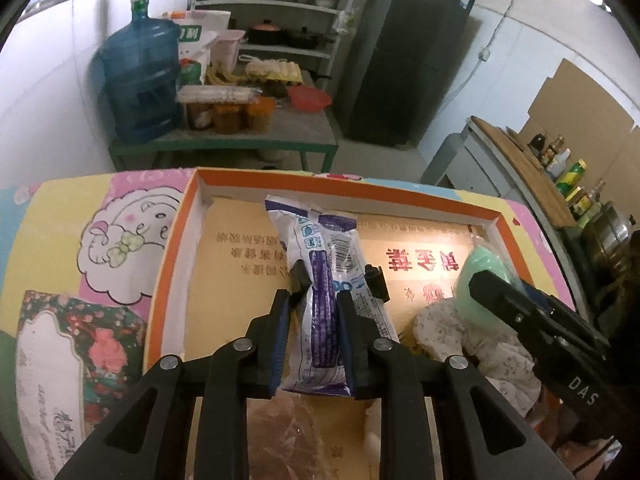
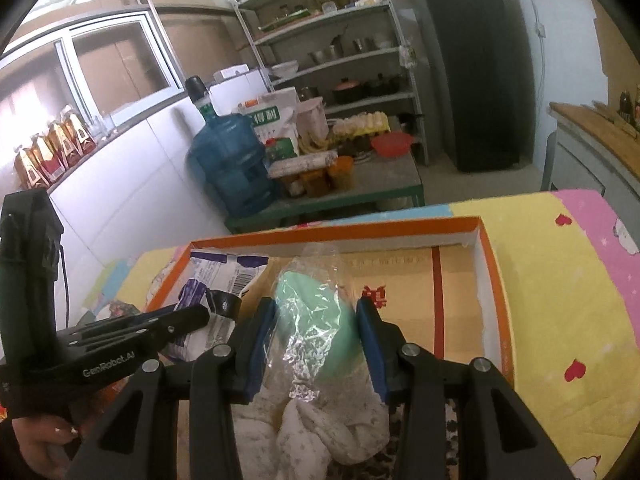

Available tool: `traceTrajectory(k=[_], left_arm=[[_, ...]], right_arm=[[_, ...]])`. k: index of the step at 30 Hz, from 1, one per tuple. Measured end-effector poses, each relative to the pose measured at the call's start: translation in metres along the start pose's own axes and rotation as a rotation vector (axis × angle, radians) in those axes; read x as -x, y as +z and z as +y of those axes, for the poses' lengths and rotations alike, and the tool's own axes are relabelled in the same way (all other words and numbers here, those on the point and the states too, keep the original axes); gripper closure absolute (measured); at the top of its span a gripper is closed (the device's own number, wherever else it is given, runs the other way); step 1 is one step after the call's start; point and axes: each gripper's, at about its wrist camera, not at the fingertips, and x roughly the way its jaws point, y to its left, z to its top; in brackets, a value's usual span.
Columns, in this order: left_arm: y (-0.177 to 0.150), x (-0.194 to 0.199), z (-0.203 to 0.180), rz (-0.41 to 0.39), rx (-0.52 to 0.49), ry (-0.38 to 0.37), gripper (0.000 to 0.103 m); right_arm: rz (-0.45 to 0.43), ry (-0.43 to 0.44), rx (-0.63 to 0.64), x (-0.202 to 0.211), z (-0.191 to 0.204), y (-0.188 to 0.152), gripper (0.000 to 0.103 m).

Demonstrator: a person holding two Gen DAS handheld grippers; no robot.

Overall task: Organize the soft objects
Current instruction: 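Lower the snack bag and green ball into the box and open both tools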

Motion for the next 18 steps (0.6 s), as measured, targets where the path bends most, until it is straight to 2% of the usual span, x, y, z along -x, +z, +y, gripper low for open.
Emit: traceTrajectory(k=[8,12,18], left_arm=[[-0.001,0.006,0.008,-0.017,0.031,-0.012,0.048],[0.000,0.015,0.011,-0.043,0.038,-0.014,0.045],[-0.006,0.033,0.004,-0.077,0.002,-0.021,0.045]], right_arm=[[0.023,0.008,-0.013,-0.001,-0.002,0.002,0.057],[0.028,0.009,-0.023,0.000,-0.004,0.001,0.049],[0.023,0.006,-0.019,0.001,-0.003,0.001,0.047]])
